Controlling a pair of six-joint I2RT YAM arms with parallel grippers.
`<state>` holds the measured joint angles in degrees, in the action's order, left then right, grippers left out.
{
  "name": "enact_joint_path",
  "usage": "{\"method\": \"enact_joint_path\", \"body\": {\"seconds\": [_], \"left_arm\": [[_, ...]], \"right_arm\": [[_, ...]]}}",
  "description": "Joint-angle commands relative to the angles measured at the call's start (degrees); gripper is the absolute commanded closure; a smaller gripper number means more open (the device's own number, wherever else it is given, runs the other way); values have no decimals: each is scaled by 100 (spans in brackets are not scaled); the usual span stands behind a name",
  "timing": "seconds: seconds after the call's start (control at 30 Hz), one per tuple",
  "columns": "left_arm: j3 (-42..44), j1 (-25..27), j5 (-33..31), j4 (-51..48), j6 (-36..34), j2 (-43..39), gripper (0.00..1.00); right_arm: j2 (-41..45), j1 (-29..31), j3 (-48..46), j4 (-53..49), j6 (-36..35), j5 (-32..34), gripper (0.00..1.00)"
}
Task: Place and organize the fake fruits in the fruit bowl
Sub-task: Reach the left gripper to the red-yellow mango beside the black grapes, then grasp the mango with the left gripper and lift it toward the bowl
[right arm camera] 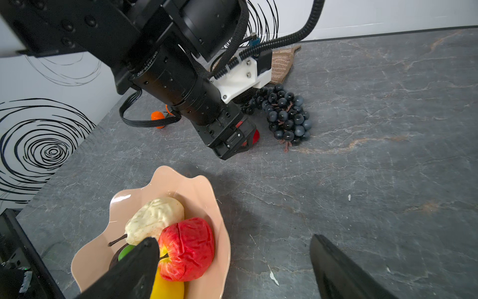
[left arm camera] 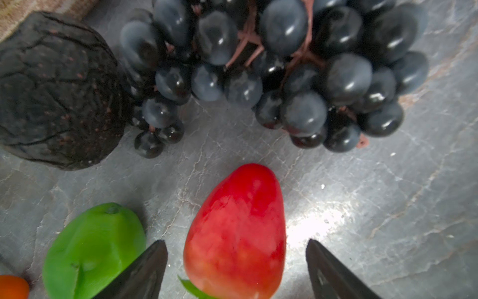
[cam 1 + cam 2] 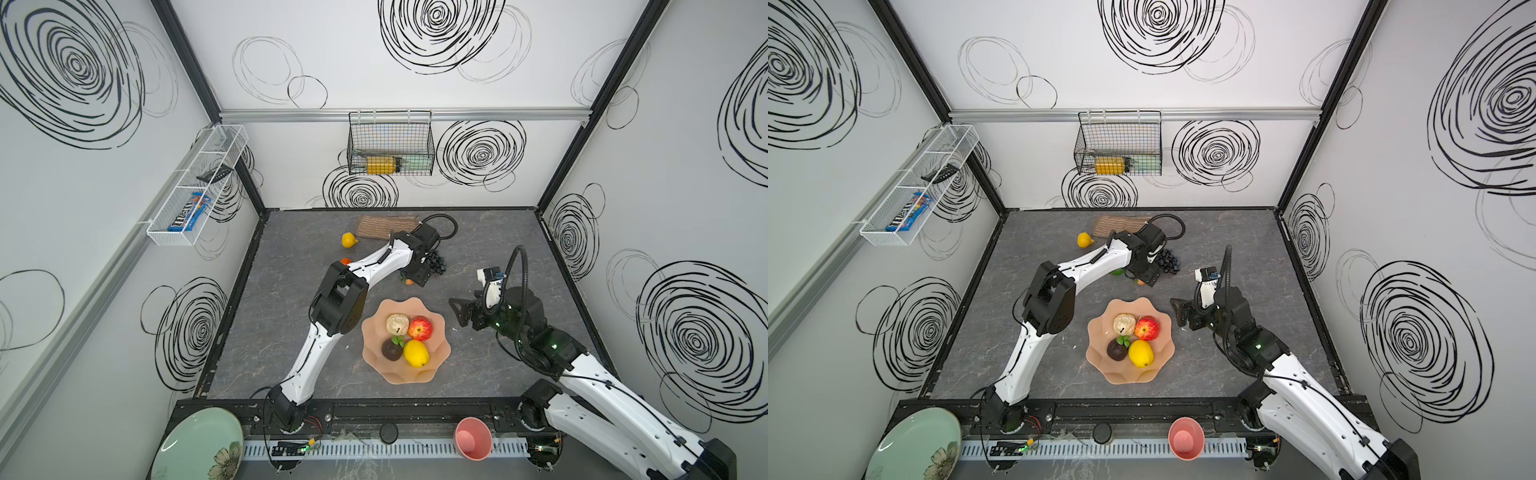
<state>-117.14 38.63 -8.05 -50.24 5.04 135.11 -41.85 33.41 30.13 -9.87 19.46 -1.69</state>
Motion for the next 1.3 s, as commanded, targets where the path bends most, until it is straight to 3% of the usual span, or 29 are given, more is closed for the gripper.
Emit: {"method": "enact_joint_path", "body": {"seconds": [0.0,0.13,0.33,0.67,1.03,1.27], "left_arm": [[-343,24,-19,-207,-82,226,18],[-568,22,-20,-368,-91,425,25],[-674,4,-13,-474,-82,525,27],[-504,-122,174,-348,285,422,44],[1571,-593,1446,1460,1247,-1370,48],[3334,-1032,2366,3339,2423,-2799,51]], "right_arm": [[47,-36,-53,-37,14,-45,5],[75,-36,-57,-69,22,-16,5],[89,-36,-86,-59,40,-22,5],[106,-45,-75,-52,58,-16,5],[-26,-45,-104,202,182,-201,4],[-185,-45,-154,617,599,-523,5]]}}
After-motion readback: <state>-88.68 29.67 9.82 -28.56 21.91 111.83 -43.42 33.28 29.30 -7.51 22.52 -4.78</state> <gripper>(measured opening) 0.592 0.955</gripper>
